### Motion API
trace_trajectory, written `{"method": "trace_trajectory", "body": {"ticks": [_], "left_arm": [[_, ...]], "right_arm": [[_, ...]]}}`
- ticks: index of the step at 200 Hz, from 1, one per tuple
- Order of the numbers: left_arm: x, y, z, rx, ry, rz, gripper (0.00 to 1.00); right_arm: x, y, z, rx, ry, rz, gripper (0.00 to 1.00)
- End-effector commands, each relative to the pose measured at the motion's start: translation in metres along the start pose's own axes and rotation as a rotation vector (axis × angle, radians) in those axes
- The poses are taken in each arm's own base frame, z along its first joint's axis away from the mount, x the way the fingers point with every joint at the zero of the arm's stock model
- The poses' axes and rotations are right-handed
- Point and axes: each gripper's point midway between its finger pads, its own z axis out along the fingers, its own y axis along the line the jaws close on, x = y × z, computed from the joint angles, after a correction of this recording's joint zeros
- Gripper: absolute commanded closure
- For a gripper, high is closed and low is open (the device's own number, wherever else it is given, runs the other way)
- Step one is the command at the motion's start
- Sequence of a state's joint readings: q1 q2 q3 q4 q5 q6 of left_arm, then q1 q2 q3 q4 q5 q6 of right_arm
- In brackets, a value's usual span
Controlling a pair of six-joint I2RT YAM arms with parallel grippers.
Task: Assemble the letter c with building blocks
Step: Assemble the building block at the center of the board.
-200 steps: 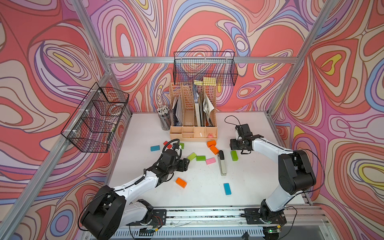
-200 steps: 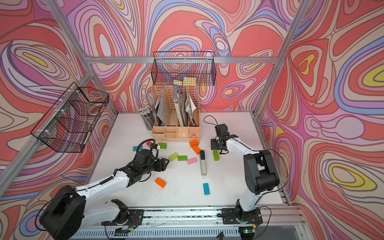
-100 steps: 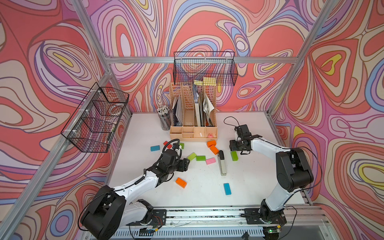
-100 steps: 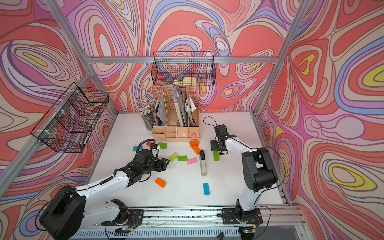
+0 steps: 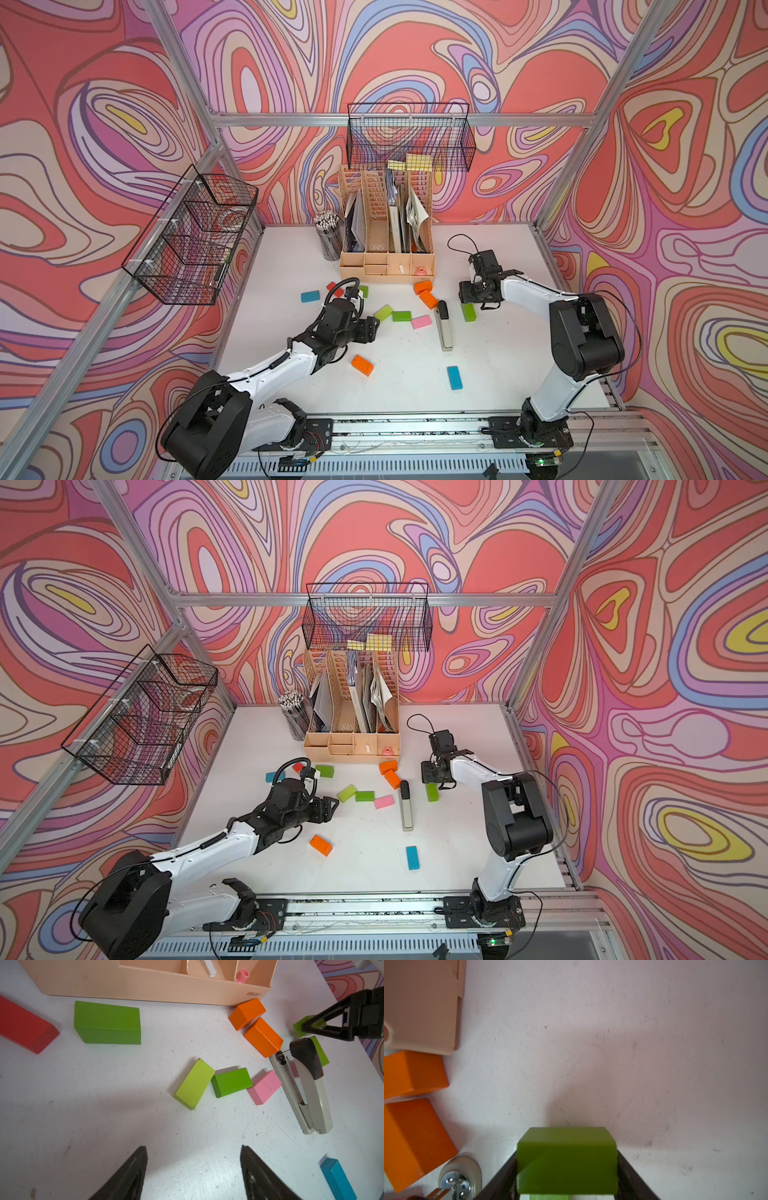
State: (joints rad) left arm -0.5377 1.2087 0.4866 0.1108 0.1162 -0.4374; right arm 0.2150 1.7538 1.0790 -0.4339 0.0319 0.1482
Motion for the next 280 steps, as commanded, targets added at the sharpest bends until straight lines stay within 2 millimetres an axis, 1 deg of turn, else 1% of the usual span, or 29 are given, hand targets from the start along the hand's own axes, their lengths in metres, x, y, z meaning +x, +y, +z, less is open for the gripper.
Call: {"method": "trace_trajectory", "body": {"ticks": [1, 34, 37, 43, 112, 142, 205, 247, 280], "left_arm": [[-0.005, -0.004, 0.000, 0.009, -0.004, 0.017, 0.27], [-0.004, -0.005, 0.001, 0.011, 0.000, 0.017, 0.26], [-0.004, -0.005, 0.000, 0.011, 0.000, 0.017, 0.26], [-0.003, -0.004, 0.001, 0.011, 0.002, 0.017, 0.26], [-0.004, -0.005, 0.001, 0.015, 0.002, 0.019, 0.26], [-0.002, -0.005, 0.001, 0.014, 0.007, 0.017, 0.26], [-0.002, -0.004, 0.002, 0.010, 0.007, 0.020, 0.26], [-0.002, -0.004, 0.002, 0.009, 0.007, 0.020, 0.26], [-0.001, -0.003, 0.003, 0.006, 0.010, 0.020, 0.26]], "right_arm": [[-0.004, -0.001, 0.002, -0.003, -0.002, 0.000, 0.47], [-0.003, -0.001, 0.002, -0.003, 0.000, 0.000, 0.46], [0.002, -0.001, 0.009, 0.000, 0.024, -0.001, 0.46], [0.004, -0.002, 0.011, 0.003, 0.030, -0.003, 0.46], [0.009, -0.005, 0.016, 0.020, 0.054, 0.001, 0.45], [0.009, -0.005, 0.017, 0.022, 0.057, 0.000, 0.44], [0.010, -0.007, 0.015, 0.030, 0.063, 0.005, 0.36], [0.010, -0.005, 0.012, 0.022, 0.056, 0.009, 0.39], [0.012, -0.006, 0.012, 0.023, 0.060, 0.014, 0.39]]}}
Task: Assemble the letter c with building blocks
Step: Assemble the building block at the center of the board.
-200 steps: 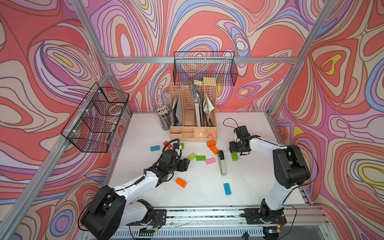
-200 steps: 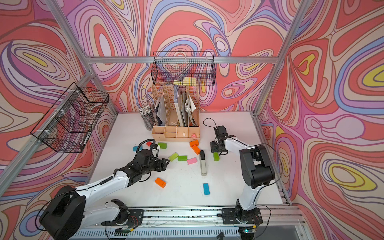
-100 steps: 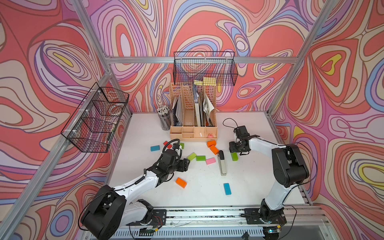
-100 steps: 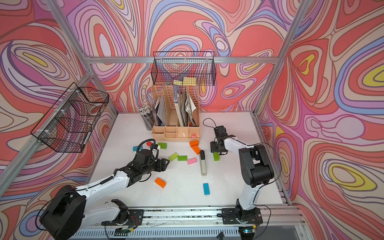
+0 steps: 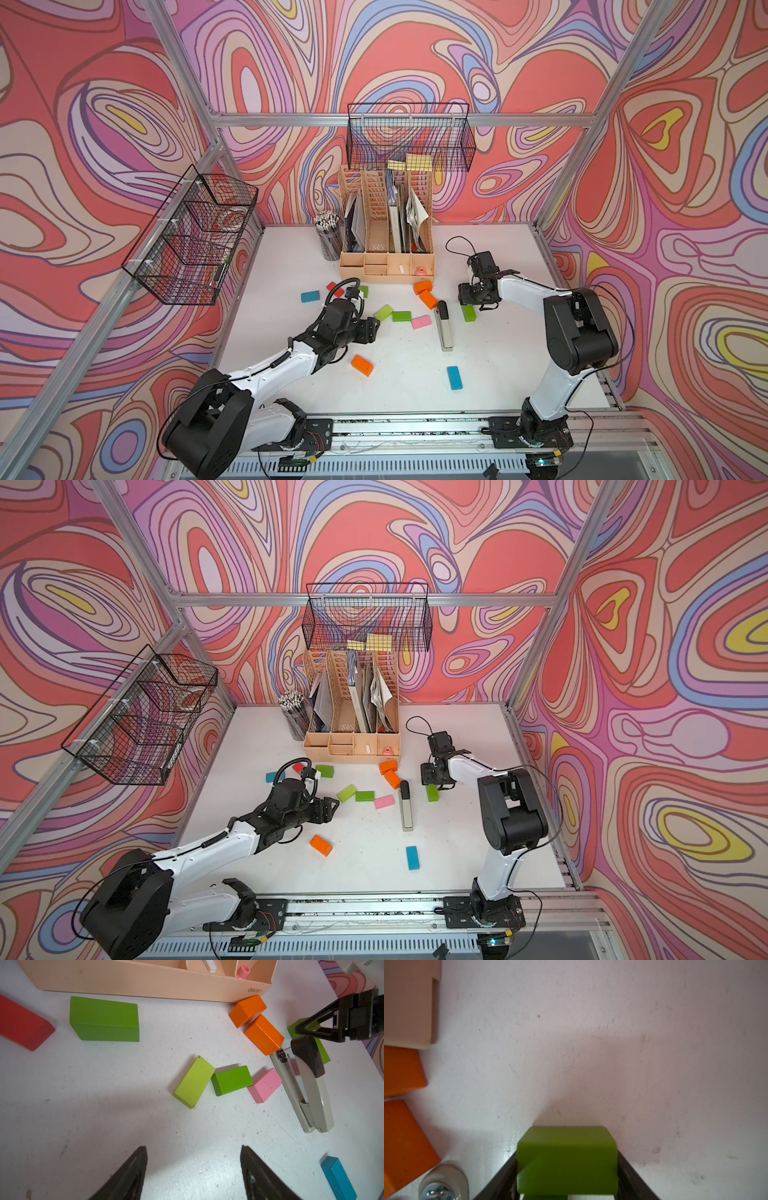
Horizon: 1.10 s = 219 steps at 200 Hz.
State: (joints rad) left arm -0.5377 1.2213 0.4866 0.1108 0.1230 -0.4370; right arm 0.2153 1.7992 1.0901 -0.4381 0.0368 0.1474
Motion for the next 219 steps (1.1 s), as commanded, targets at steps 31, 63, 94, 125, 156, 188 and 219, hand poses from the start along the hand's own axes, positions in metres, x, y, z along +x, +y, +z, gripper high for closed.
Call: {"method": "trace_trajectory", "body": {"ticks": [31, 63, 94, 125, 156, 188, 219], "left_arm": [[-0.005, -0.003, 0.001, 0.002, -0.004, 0.023, 0.26], [-0.005, -0.003, 0.000, 0.004, -0.004, 0.023, 0.26], [-0.005, -0.003, 0.000, 0.004, -0.006, 0.024, 0.26], [-0.005, -0.003, 0.001, 0.001, -0.006, 0.024, 0.26], [-0.004, -0.003, 0.002, 0.003, -0.002, 0.023, 0.26], [-0.003, -0.003, 0.003, 0.001, 0.001, 0.019, 0.26], [-0.002, -0.002, 0.004, -0.001, 0.008, 0.019, 0.26]], "right_arm": [[0.007, -0.004, 0.000, 0.011, 0.026, 0.016, 0.39], [0.010, -0.005, 0.001, 0.010, 0.035, 0.016, 0.39], [0.012, -0.005, 0.001, 0.015, 0.037, 0.016, 0.39], [0.013, -0.006, -0.001, 0.016, 0.035, 0.018, 0.39], [0.013, -0.006, -0.003, 0.018, 0.031, 0.020, 0.39], [0.009, -0.006, -0.013, 0.014, 0.002, 0.025, 0.39], [0.008, -0.005, -0.015, 0.006, -0.007, 0.027, 0.39]]}}
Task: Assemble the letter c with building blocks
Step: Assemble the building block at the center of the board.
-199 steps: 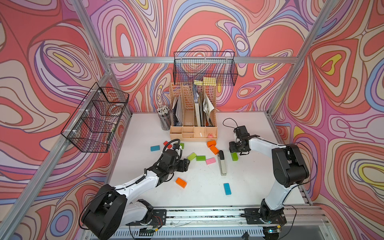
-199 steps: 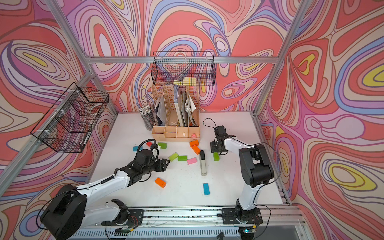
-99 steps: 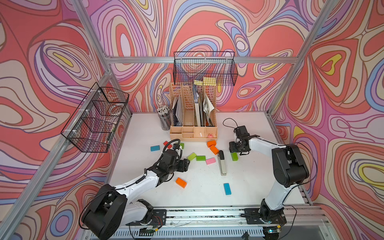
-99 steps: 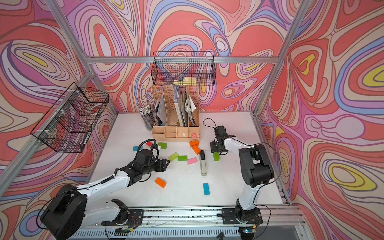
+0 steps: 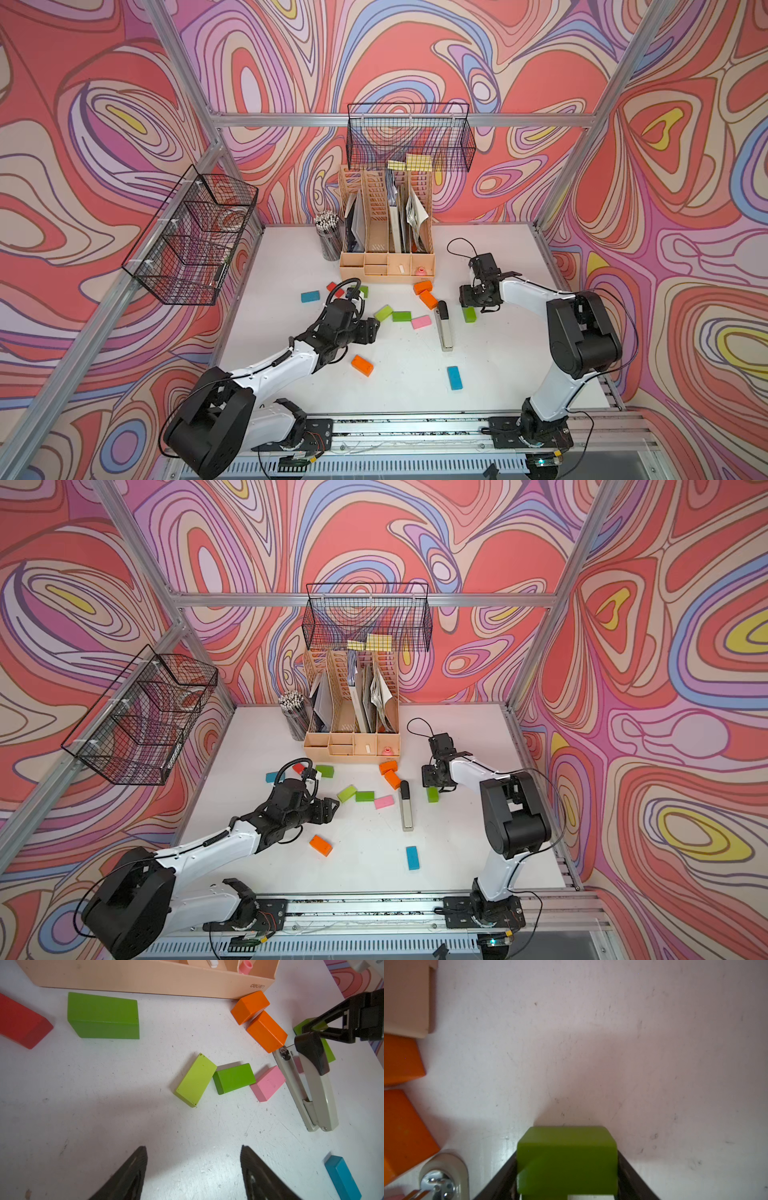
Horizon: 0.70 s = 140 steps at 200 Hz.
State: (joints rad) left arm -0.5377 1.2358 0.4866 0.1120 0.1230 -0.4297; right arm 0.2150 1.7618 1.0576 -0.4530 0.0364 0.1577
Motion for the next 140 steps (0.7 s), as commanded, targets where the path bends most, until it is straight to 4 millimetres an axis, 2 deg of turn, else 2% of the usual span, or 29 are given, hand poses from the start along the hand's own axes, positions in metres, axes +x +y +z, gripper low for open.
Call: {"method": "trace_trajectory", "body": {"ticks": [1, 140], "left_arm": [[-0.005, -0.003, 0.001, 0.004, -0.005, 0.012, 0.26], [-0.005, -0.003, 0.001, 0.001, -0.007, 0.016, 0.26]], "right_arm": [[-0.001, -0.003, -0.009, 0.005, -0.016, 0.017, 0.39], [0.008, -0.006, 0.003, 0.023, 0.026, 0.020, 0.36]]}}
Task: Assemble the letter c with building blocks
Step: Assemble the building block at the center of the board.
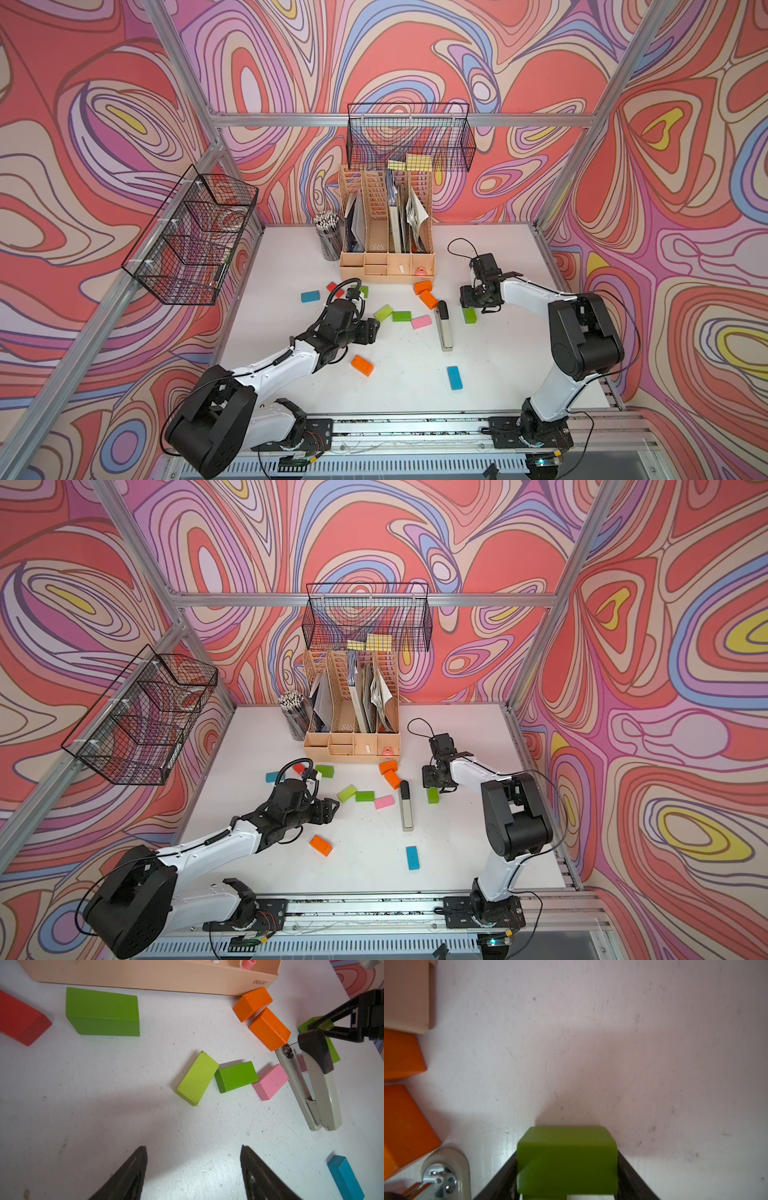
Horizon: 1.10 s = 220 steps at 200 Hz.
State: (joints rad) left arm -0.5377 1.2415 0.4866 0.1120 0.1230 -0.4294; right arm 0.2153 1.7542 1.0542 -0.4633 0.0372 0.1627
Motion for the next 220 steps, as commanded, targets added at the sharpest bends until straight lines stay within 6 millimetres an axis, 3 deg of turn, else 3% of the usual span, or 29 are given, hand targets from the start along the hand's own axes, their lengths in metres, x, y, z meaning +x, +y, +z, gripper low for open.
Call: {"method": "trace_trajectory", "body": {"ticks": [1, 116, 171, 220], "left_arm": [[-0.006, -0.004, 0.000, 0.003, -0.012, 0.016, 0.26], [-0.007, -0.003, -0.001, -0.001, -0.014, 0.018, 0.27], [-0.007, -0.001, -0.001, -0.009, -0.015, 0.019, 0.26], [-0.009, 0.001, -0.002, -0.026, -0.023, 0.023, 0.26]], "right_arm": [[0.006, -0.006, 0.005, 0.022, 0.020, 0.015, 0.36], [0.003, -0.004, 0.002, 0.009, 0.011, 0.019, 0.22], [-0.016, 0.000, -0.032, -0.019, -0.092, 0.050, 0.13], [-0.004, 0.002, -0.058, -0.059, -0.140, 0.150, 0.25]]}}
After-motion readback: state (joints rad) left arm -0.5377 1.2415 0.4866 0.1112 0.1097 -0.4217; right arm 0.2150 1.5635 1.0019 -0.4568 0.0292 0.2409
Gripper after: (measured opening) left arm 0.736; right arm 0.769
